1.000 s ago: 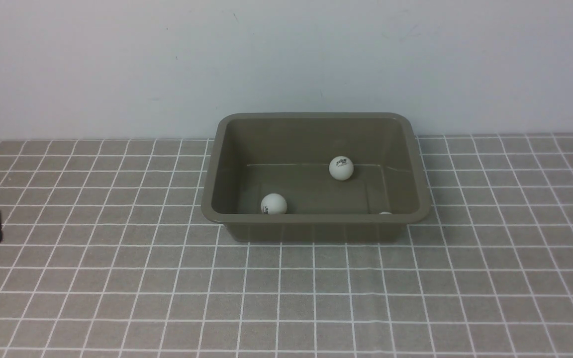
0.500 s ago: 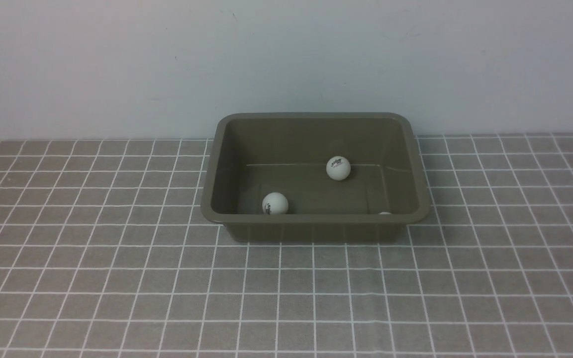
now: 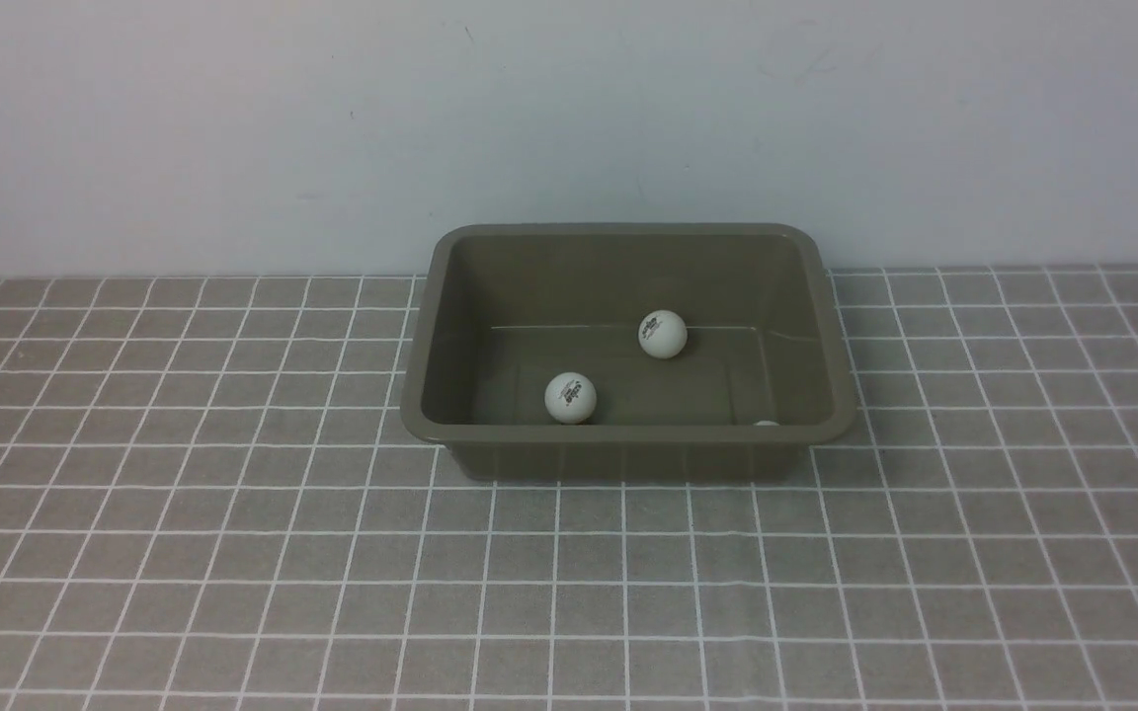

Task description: Put the table tennis balls into the box on the grey coffee tablecloth.

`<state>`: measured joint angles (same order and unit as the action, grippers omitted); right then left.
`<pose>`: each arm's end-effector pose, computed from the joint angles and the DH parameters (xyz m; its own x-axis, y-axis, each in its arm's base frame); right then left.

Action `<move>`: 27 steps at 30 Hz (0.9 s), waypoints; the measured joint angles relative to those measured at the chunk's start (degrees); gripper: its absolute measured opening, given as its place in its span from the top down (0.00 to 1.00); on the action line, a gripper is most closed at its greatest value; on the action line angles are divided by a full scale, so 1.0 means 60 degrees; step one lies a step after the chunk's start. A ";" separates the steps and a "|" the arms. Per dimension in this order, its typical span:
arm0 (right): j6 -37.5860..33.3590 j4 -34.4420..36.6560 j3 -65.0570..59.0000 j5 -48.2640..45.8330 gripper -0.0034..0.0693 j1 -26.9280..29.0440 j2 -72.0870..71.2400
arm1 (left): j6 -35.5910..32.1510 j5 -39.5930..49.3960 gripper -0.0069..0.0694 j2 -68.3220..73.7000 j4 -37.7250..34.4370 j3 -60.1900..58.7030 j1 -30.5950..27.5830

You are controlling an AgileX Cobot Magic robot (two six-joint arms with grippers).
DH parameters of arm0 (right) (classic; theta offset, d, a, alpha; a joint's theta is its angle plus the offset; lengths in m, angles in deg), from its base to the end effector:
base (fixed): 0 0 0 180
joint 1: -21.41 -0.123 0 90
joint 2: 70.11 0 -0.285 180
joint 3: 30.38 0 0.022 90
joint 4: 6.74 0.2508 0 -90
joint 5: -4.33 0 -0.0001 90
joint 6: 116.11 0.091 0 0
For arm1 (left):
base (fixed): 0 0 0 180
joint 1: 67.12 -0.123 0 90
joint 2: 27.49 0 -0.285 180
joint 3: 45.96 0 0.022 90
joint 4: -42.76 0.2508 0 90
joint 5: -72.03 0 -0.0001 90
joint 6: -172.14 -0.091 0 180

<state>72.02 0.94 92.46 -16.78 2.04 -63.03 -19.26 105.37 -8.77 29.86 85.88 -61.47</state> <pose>0.0212 0.0121 0.2945 -0.0229 0.2714 -0.9622 -0.3841 0.8862 0.2590 0.0398 -0.0152 0.3181 -0.1629 0.0260 -0.9863 0.2197 0.9755 -0.0106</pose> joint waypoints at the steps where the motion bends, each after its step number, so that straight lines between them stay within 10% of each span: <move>1: 0.0000 0.0000 0.0000 0.0000 0.97 0.0000 0.0000 | 0.0135 -0.0414 0.92 -0.0198 0.0253 -0.0478 0.0000; 9: 0.0000 0.0000 0.0000 -0.0009 0.97 0.0000 0.0000 | 0.0382 -0.3206 0.92 -0.1816 0.1327 -0.4527 -0.0013; 27: 0.0000 0.0000 0.0000 -0.0031 0.97 0.0000 0.0007 | 0.0400 -0.2055 0.92 -0.1921 0.1610 -0.5105 -0.0490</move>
<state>72.02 0.94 92.46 -16.97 2.04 -62.99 -16.86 93.04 -20.30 39.52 55.25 -64.40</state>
